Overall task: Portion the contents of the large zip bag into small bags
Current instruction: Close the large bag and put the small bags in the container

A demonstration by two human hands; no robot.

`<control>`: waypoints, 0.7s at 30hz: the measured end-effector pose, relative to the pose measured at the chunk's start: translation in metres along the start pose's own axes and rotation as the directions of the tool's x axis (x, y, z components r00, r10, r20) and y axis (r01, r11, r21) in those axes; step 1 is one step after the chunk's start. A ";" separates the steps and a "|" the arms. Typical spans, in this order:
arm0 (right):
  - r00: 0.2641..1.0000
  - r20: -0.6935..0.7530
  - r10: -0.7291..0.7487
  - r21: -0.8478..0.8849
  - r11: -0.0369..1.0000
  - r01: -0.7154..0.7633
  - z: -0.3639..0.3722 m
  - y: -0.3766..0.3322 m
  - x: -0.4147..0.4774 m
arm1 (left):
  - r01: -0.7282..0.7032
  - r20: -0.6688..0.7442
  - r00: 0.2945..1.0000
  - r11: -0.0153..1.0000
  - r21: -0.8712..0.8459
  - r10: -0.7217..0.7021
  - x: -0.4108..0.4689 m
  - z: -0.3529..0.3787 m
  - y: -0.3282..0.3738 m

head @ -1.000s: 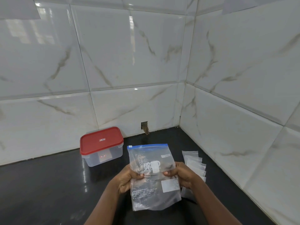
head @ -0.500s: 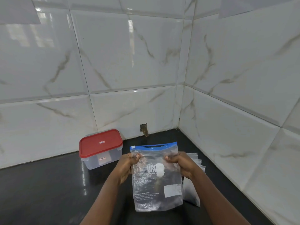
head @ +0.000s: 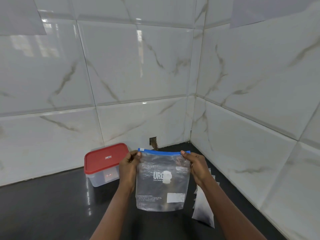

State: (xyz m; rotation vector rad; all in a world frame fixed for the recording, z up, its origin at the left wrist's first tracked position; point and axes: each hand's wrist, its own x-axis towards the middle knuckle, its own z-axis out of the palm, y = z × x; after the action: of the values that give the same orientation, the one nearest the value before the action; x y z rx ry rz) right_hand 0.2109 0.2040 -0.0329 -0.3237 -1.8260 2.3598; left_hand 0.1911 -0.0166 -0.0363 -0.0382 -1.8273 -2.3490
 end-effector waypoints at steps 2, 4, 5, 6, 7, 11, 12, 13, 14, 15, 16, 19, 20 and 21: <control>1.000 -0.002 0.000 0.013 1.000 0.000 0.001 -0.004 0.000 | -0.016 -0.001 1.000 0.999 -0.034 0.016 0.001 0.002 0.006; 1.000 -0.005 -0.014 0.023 1.000 0.014 0.002 -0.008 -0.002 | -0.033 -0.013 0.999 0.999 -0.029 0.033 0.004 0.002 0.010; 1.000 -0.013 -0.029 0.020 0.999 0.029 0.005 -0.011 -0.004 | -0.042 -0.020 0.999 0.999 -0.013 0.042 0.005 0.003 0.010; 0.997 -0.038 -0.063 -0.025 0.998 0.062 0.008 -0.014 -0.006 | -0.047 -0.032 0.998 0.999 0.001 0.047 0.006 0.002 0.011; 0.989 -0.074 -0.127 -0.140 0.983 0.115 0.013 -0.018 -0.008 | -0.053 -0.047 0.998 0.999 0.008 0.053 0.006 0.003 0.012; 0.812 -0.063 -0.580 -0.775 0.541 0.327 0.044 -0.035 -0.020 | -0.042 -0.113 0.993 0.999 0.005 0.043 0.006 0.009 0.016; 0.773 0.059 -0.632 -0.814 0.417 0.404 0.053 -0.042 -0.024 | -0.046 -0.126 0.991 0.999 0.014 0.047 0.004 0.012 0.018; 0.761 0.204 -0.616 -0.818 0.321 0.478 0.064 -0.047 -0.028 | -0.058 -0.133 0.989 0.998 0.028 0.061 0.002 0.016 0.022; 0.764 0.326 -0.556 -0.804 0.262 0.534 0.073 -0.050 -0.029 | -0.072 -0.133 0.988 0.996 0.053 0.078 -0.001 0.020 0.025; 0.770 0.414 -0.486 -0.791 0.227 0.568 0.084 -0.052 -0.031 | -0.092 -0.128 0.987 0.992 0.086 0.102 -0.005 0.024 0.030; 0.778 0.461 -0.428 -0.788 0.206 0.580 0.091 -0.052 -0.031 | -0.106 -0.125 0.985 0.987 0.117 0.121 -0.007 0.028 0.032; 0.797 0.453 -0.399 -0.815 0.177 0.551 0.104 -0.052 -0.031 | -0.108 -0.127 0.984 0.983 0.149 0.127 -0.008 0.032 0.037; 0.799 0.443 -0.407 -0.826 0.161 0.540 0.106 -0.053 -0.031 | -0.096 -0.126 0.985 0.985 0.147 0.115 -0.007 0.032 0.038; 0.797 0.440 -0.413 -0.837 0.131 0.531 0.107 -0.055 -0.031 | -0.084 -0.125 0.987 0.987 0.139 0.102 -0.006 0.031 0.040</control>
State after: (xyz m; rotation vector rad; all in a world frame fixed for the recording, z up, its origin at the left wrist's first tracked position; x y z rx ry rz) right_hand 0.2121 0.1101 0.0481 0.3045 -2.6387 0.6136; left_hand 0.1998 0.0049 0.0091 0.0460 -1.8708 -2.1094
